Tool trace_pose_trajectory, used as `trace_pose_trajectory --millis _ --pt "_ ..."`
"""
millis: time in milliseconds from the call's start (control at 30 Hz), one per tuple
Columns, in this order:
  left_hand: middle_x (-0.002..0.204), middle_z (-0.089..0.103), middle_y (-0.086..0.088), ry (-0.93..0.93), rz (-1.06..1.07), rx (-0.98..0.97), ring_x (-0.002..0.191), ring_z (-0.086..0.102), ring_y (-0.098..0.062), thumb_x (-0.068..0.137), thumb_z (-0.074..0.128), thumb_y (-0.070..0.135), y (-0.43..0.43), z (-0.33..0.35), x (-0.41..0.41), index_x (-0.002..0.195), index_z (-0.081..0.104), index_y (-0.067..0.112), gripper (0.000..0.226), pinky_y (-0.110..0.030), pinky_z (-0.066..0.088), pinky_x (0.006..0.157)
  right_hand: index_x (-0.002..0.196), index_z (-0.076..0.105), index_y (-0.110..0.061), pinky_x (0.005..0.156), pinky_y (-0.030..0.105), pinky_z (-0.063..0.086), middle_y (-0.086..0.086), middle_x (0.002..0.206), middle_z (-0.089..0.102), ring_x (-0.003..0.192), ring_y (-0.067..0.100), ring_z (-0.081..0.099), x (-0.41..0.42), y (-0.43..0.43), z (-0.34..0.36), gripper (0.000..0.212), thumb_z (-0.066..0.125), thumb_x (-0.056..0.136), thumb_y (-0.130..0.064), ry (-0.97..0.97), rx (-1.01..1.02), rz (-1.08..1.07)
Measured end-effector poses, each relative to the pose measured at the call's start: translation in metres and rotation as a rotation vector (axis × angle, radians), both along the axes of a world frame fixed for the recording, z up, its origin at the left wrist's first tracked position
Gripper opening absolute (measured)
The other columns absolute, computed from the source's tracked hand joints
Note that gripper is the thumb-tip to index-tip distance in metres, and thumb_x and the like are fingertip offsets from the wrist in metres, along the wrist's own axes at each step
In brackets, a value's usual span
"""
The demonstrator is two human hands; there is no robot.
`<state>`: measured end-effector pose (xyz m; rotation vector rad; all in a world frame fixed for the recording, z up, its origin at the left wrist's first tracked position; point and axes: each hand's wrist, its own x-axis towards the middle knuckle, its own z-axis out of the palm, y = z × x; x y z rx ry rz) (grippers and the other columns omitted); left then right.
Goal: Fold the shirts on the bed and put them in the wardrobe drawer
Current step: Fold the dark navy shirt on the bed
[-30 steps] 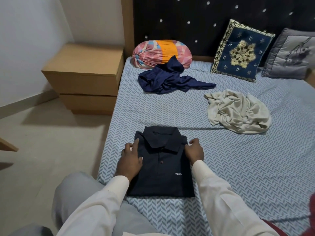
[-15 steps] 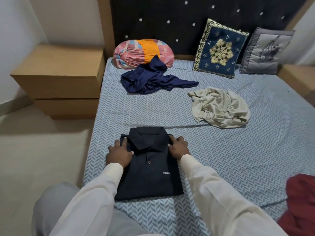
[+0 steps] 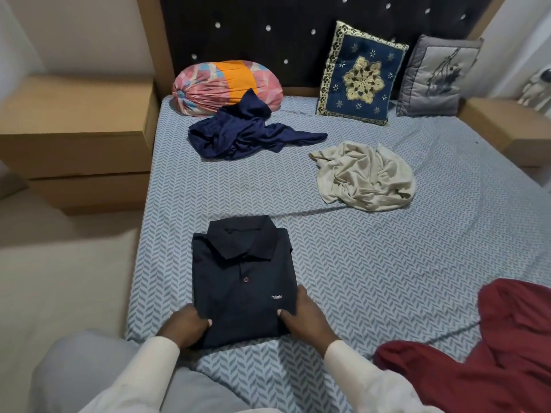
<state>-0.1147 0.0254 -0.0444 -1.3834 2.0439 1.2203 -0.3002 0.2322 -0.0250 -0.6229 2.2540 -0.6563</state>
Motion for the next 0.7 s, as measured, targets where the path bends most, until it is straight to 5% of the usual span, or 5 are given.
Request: trace_pose_trajectory --millis 67,233,467,567,700 --pt "0.121 0.063 -0.013 0.059 0.08 -0.005 0.106 0.061 -0.029 0.066 0.061 0.046 -0.001 0.003 0.0 0.118 0.055 0.012 0.063 -0.033 0.049 0.09 0.123 0.036 -0.016 0.08 0.029 0.047 0.001 0.112 0.062 0.109 0.025 0.062 -0.003 0.0 0.004 0.046 0.062 0.089 -0.033 -0.021 -0.009 -0.04" --pt "0.114 0.059 0.0 0.331 0.265 -0.082 0.102 0.062 -0.026 0.084 0.072 0.024 -0.019 0.012 -0.017 0.123 0.042 0.018 0.05 -0.036 0.05 0.084 0.154 0.006 -0.024 0.084 0.029 0.043 0.01 0.127 0.063 0.114 0.03 0.06 -0.033 -0.031 0.012 0.09 0.064 0.086 -0.039 -0.007 -0.055 -0.136" --pt "0.137 0.046 -0.009 0.428 0.09 -0.107 0.117 0.055 -0.026 0.071 0.075 0.026 -0.069 -0.006 -0.035 0.137 0.035 0.04 0.078 -0.047 0.048 0.1 0.127 0.039 -0.058 0.106 0.043 0.045 0.0 0.132 0.055 0.12 0.018 0.057 -0.096 -0.068 -0.024 0.071 0.072 0.067 -0.037 -0.126 -0.253 0.023" --pt "0.134 0.042 -0.009 0.39 0.01 -0.072 0.117 0.055 -0.027 0.062 0.074 0.036 -0.082 -0.022 -0.036 0.129 0.043 0.051 0.075 -0.047 0.049 0.1 0.131 0.047 -0.05 0.11 0.036 0.041 0.004 0.134 0.042 0.126 0.021 0.049 -0.097 -0.064 -0.011 0.066 0.074 0.073 -0.034 -0.137 -0.199 0.094" --pt "0.143 0.028 -0.012 0.392 -0.105 -0.122 0.136 0.035 -0.029 0.076 0.073 0.01 -0.057 0.015 -0.051 0.151 0.029 0.024 0.088 -0.039 0.036 0.112 0.148 0.039 -0.029 0.111 0.028 0.035 0.005 0.139 0.036 0.132 0.021 0.042 -0.091 -0.066 0.02 0.074 0.074 0.083 -0.019 -0.079 -0.132 0.181"
